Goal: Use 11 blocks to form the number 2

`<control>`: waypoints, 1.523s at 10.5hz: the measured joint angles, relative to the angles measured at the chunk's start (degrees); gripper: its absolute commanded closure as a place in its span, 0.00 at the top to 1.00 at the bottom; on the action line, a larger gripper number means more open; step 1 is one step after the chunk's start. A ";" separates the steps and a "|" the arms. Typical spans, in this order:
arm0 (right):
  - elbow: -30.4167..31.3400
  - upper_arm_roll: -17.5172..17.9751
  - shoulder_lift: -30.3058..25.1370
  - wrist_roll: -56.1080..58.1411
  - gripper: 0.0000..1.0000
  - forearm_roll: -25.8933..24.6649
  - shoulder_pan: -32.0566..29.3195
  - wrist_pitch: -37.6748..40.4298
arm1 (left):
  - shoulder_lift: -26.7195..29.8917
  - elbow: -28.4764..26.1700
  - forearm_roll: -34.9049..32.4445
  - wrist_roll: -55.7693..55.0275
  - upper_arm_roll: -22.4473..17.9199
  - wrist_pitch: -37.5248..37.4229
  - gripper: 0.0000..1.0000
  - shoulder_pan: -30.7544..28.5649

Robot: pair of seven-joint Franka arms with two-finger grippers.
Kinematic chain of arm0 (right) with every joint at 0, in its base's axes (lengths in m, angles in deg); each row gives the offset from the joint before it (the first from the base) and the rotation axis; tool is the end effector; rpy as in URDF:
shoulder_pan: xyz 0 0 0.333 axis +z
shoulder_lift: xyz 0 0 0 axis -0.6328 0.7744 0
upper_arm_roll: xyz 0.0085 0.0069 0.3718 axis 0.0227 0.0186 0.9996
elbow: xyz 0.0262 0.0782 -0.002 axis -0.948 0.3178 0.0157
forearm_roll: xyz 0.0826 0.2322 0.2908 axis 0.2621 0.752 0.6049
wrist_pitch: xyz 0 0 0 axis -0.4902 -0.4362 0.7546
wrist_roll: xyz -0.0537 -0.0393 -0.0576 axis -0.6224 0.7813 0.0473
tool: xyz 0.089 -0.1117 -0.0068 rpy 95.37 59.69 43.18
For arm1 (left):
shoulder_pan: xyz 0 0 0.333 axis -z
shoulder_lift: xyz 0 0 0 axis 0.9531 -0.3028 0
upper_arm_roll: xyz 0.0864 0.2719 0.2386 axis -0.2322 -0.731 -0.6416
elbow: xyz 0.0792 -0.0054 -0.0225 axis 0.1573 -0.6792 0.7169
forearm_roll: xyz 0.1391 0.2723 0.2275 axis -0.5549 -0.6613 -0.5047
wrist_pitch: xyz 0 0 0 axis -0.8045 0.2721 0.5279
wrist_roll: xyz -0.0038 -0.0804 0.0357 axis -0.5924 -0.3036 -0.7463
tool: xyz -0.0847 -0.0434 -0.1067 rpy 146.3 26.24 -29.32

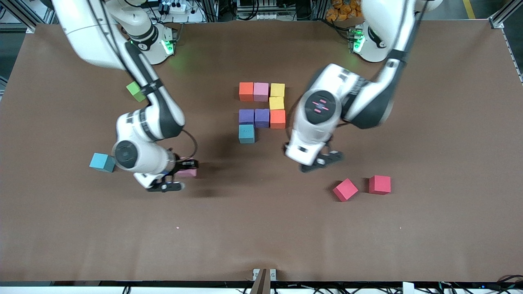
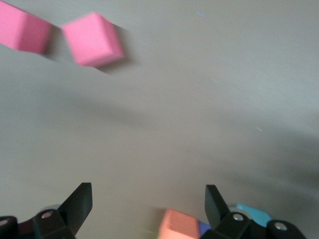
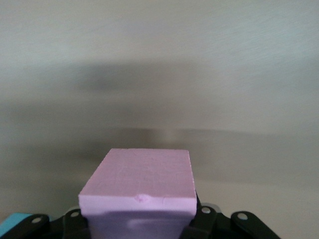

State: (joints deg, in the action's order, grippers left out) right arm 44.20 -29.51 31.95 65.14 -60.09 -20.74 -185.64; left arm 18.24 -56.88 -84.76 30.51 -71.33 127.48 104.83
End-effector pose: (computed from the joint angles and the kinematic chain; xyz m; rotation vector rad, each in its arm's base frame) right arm 0.6373 0.2572 0.2753 -3.0044 -0.0199 0.2435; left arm 0.6131 -0.3681 0.4078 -3.0253 -0.4917 0.1445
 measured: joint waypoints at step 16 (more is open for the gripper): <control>-9.58 -0.29 12.11 -18.60 0.36 -6.72 17.41 -6.78 | -5.71 -15.68 -0.71 -0.13 0.35 32.46 1.00 -14.19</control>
State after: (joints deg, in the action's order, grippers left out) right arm 34.62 -29.80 44.06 46.53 -66.80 -3.33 -192.43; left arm 12.53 -72.56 -85.47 30.39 -70.98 159.94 90.64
